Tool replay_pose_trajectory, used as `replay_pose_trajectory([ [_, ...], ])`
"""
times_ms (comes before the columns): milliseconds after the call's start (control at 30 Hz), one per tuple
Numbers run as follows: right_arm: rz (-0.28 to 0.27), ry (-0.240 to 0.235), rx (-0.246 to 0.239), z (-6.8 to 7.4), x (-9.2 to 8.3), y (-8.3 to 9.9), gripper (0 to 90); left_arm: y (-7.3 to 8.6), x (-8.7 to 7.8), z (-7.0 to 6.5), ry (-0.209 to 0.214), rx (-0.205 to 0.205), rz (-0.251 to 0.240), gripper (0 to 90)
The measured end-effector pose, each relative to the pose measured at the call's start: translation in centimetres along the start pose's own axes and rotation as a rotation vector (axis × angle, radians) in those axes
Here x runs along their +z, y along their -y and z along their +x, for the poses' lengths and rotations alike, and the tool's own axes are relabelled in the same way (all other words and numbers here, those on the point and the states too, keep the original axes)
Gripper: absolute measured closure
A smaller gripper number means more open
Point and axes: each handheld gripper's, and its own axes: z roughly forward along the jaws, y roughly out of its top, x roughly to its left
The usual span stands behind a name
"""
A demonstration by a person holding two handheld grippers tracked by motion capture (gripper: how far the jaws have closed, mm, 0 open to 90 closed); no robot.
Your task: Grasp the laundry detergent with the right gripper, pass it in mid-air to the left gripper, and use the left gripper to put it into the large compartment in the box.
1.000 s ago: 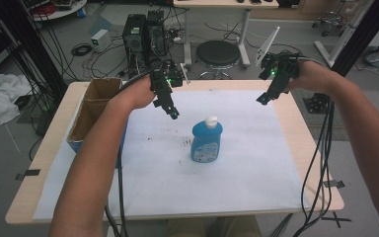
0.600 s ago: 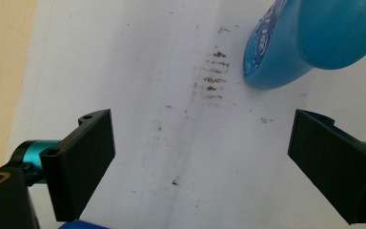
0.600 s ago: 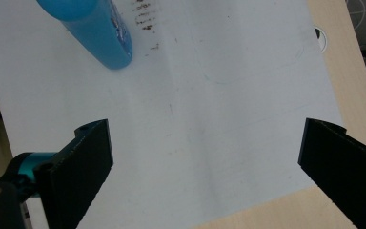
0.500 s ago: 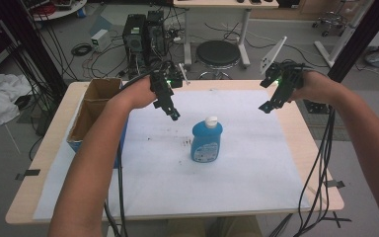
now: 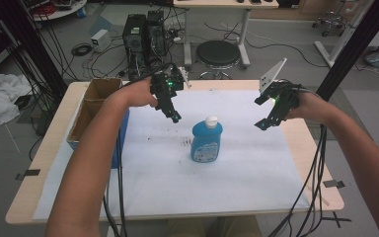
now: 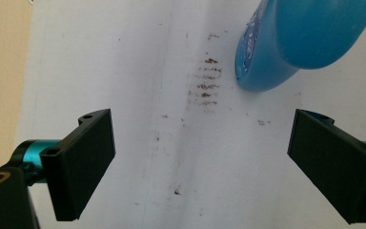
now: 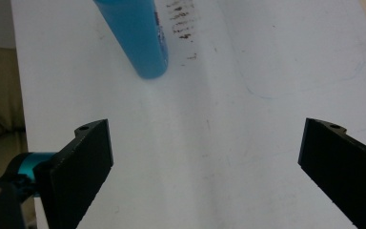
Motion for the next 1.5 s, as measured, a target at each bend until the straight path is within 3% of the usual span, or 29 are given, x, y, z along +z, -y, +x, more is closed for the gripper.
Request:
replay_pose_trajectory([
  [400, -0.132, -0.050, -0.030, 1.9, 2.3, 0.1, 3.3, 0.0, 0.3, -0.3, 0.009, 0.028, 0.033, 8.8],
  [533, -0.171, -0.067, -0.039, 2.7, 3.4, 0.3, 3.3, -0.1, 0.3, -0.3, 0.013, 0.032, 0.020, 8.8],
  [1000, -0.319, -0.116, -0.031, 3.3, 7.0, 0.8, 3.3, -0.1, 0.5, -0.2, 0.020, 0.047, 0.021, 8.8],
  [1500, -0.379, -0.160, -0.033, 3.3, 10.7, 0.1, 3.3, 0.1, 0.4, -0.4, 0.013, 0.038, 0.022, 8.8],
])
